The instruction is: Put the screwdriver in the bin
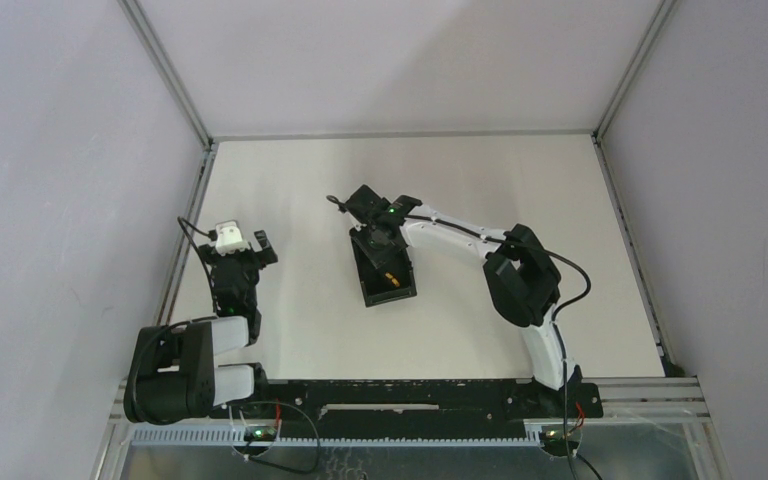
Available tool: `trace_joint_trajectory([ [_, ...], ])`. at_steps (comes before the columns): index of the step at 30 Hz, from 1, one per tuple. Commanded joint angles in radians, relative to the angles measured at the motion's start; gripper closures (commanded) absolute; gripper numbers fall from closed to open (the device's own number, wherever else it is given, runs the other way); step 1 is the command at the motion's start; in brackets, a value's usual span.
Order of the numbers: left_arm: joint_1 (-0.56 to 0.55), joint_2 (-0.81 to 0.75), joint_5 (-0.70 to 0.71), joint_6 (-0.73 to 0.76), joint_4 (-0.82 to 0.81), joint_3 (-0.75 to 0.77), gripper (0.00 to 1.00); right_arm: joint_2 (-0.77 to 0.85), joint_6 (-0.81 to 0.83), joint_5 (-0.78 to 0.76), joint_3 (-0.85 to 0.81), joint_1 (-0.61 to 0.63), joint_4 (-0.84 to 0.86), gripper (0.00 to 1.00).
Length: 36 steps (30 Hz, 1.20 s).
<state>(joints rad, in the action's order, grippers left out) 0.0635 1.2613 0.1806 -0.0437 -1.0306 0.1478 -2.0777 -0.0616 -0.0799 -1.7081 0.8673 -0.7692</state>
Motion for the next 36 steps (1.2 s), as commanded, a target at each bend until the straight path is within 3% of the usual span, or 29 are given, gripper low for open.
trace_joint_trajectory([
  [1,-0.005,-0.002,0.002,0.017,-0.032,0.042,0.0,0.097,-0.012,-0.059,-0.009,0.017,0.037,0.59],
  [5,-0.005,-0.002,0.003,0.017,-0.032,0.042,0.0,0.199,-0.026,-0.084,0.007,0.019,0.055,0.58],
  [8,-0.005,-0.002,0.002,0.016,-0.032,0.043,0.0,0.293,-0.03,-0.096,0.048,0.016,0.083,0.51],
  [10,-0.005,-0.002,0.002,0.017,-0.032,0.043,0.0,0.369,-0.029,-0.081,0.09,0.008,0.118,0.34],
  [11,-0.005,-0.003,0.003,0.017,-0.032,0.043,0.0,0.39,-0.03,-0.075,0.115,0.003,0.131,0.08],
  [12,-0.005,-0.002,0.002,0.017,-0.032,0.044,0.0,0.427,-0.029,-0.062,0.147,-0.002,0.149,0.01],
  [22,-0.005,-0.002,0.003,0.017,-0.032,0.043,0.0,0.877,-0.116,0.009,0.597,-0.149,0.447,0.0],
  [29,-0.005,-0.002,0.003,0.018,-0.032,0.043,0.0,1.174,-0.267,0.026,0.959,-0.431,0.558,0.0],
  [36,-0.005,-0.002,0.003,0.016,-0.032,0.043,0.0,1.4,-0.353,-0.03,1.231,-0.572,0.592,0.01],
])
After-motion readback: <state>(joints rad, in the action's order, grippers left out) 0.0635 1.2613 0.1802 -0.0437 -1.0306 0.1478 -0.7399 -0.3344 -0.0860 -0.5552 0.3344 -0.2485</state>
